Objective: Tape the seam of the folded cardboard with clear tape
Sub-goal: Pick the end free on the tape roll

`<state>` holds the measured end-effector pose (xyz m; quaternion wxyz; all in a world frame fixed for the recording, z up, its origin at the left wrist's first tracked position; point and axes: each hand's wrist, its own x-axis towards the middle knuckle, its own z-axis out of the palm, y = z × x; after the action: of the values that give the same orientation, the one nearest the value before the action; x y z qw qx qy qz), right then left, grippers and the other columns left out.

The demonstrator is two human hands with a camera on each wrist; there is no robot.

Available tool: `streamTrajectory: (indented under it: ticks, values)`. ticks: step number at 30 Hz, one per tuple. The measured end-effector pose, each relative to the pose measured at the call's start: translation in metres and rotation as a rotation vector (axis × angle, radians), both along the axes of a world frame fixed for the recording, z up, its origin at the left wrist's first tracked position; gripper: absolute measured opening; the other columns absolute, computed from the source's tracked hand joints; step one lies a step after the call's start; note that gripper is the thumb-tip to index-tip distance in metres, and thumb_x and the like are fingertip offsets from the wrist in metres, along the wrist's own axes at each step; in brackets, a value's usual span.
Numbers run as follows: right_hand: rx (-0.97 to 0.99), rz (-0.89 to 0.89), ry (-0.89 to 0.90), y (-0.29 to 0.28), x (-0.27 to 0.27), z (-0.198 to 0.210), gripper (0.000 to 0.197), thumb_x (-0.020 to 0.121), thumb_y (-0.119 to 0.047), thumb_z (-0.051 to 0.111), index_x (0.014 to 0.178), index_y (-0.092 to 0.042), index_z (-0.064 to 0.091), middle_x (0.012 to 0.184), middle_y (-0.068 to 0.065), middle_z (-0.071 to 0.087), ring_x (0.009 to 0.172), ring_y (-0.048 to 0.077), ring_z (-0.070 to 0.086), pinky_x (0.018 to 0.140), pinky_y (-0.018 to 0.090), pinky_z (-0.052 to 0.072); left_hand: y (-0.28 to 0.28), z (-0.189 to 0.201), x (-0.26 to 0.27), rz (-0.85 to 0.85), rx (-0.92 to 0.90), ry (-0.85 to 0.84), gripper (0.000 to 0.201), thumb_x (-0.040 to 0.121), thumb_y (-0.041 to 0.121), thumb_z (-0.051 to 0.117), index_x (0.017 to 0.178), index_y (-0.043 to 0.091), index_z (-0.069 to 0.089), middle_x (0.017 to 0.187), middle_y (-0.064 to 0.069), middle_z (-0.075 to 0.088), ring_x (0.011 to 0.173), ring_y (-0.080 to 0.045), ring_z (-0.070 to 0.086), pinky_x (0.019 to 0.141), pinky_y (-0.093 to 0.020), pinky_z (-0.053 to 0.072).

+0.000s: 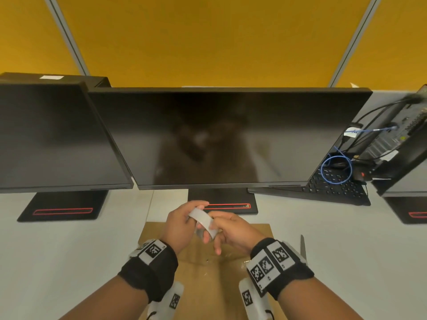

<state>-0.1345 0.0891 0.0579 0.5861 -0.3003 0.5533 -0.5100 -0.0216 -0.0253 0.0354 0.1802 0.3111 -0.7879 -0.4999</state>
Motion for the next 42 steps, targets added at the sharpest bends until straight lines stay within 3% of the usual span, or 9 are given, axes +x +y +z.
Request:
streamTrajectory:
  ticks: [5,10,15,20,24,28,32,36,42]
  values:
    - [-0.004,-0.004,-0.049,0.003,-0.004,0.001,0.03,0.095,-0.003,0.036,0.099,-0.004,0.065,0.074,0.007,0.064,0.049,0.011,0.058,0.045,0.02,0.049,-0.001,-0.003,0.0,0.052,0.16,0.06,0.031,0.096,0.008,0.043,0.103,0.025,0.068,0.107,0.006,0.066,0.104,-0.012,0.059,0.092,-0.028,0.048]
    - [-0.034,-0.05,-0.068,0.004,-0.002,0.0,0.028,0.094,-0.005,0.039,0.096,-0.003,0.067,0.075,0.009,0.063,0.044,0.01,0.055,0.044,0.019,0.047,-0.001,-0.002,0.0,0.058,0.313,0.113,0.032,0.096,0.006,0.042,0.099,0.022,0.069,0.107,0.001,0.068,0.105,-0.018,0.059,0.089,-0.028,0.049]
    - [0.013,-0.069,0.043,0.001,-0.003,-0.003,0.027,0.095,-0.01,0.042,0.087,-0.005,0.067,0.069,0.006,0.063,0.04,0.013,0.051,0.048,0.021,0.046,0.0,-0.005,0.002,-0.037,-0.043,0.013,0.047,0.093,0.004,0.049,0.125,0.039,0.048,0.136,0.019,0.038,0.123,0.0,0.036,0.105,-0.022,0.031]
    - [0.012,-0.022,0.061,0.004,-0.001,-0.007,0.029,0.095,-0.004,0.038,0.098,-0.006,0.067,0.077,0.005,0.067,0.042,0.014,0.053,0.054,0.022,0.049,0.002,-0.006,0.005,-0.077,-0.01,0.021,0.046,0.094,0.003,0.046,0.104,0.047,0.056,0.114,0.016,0.057,0.108,-0.002,0.053,0.093,-0.019,0.043]
    - [0.005,-0.018,-0.005,0.007,-0.001,-0.007,0.029,0.095,-0.008,0.041,0.099,-0.013,0.069,0.086,0.007,0.071,0.041,0.012,0.052,0.055,0.021,0.049,0.002,-0.011,0.006,-0.028,0.104,0.012,0.038,0.096,0.004,0.041,0.108,0.033,0.062,0.111,0.008,0.061,0.109,-0.011,0.054,0.093,-0.025,0.045]
    - [-0.005,-0.003,-0.064,0.008,-0.003,-0.008,0.03,0.084,-0.015,0.045,0.096,-0.015,0.072,0.085,0.011,0.072,0.039,0.015,0.052,0.047,0.021,0.047,0.003,-0.015,0.006,-0.016,0.176,0.006,0.038,0.096,0.005,0.04,0.107,0.032,0.064,0.11,0.011,0.062,0.107,-0.01,0.056,0.097,-0.037,0.049]
    - [-0.01,-0.004,-0.078,0.008,-0.003,-0.009,0.033,0.086,-0.011,0.043,0.103,-0.012,0.07,0.086,0.011,0.07,0.04,0.013,0.05,0.044,0.02,0.046,0.002,-0.013,0.006,-0.007,0.228,0.01,0.037,0.097,0.007,0.038,0.104,0.032,0.065,0.109,0.007,0.063,0.105,-0.014,0.057,0.092,-0.037,0.052]
    - [0.001,0.017,-0.109,0.009,-0.003,-0.008,0.028,0.088,-0.019,0.046,0.098,-0.011,0.07,0.087,0.012,0.07,0.039,0.013,0.052,0.045,0.02,0.047,0.009,-0.005,0.005,-0.001,0.404,0.077,0.03,0.1,0.011,0.035,0.105,0.016,0.064,0.106,-0.007,0.064,0.099,-0.023,0.06,0.078,-0.034,0.058]
    - [-0.053,0.004,-0.083,0.011,0.0,-0.005,0.034,0.09,-0.002,0.037,0.1,-0.009,0.068,0.078,0.007,0.07,0.04,0.011,0.053,0.045,0.02,0.047,0.008,-0.007,0.005,0.039,0.511,0.065,0.028,0.101,0.016,0.036,0.11,0.013,0.062,0.104,-0.011,0.065,0.097,-0.025,0.062,0.068,-0.029,0.057]
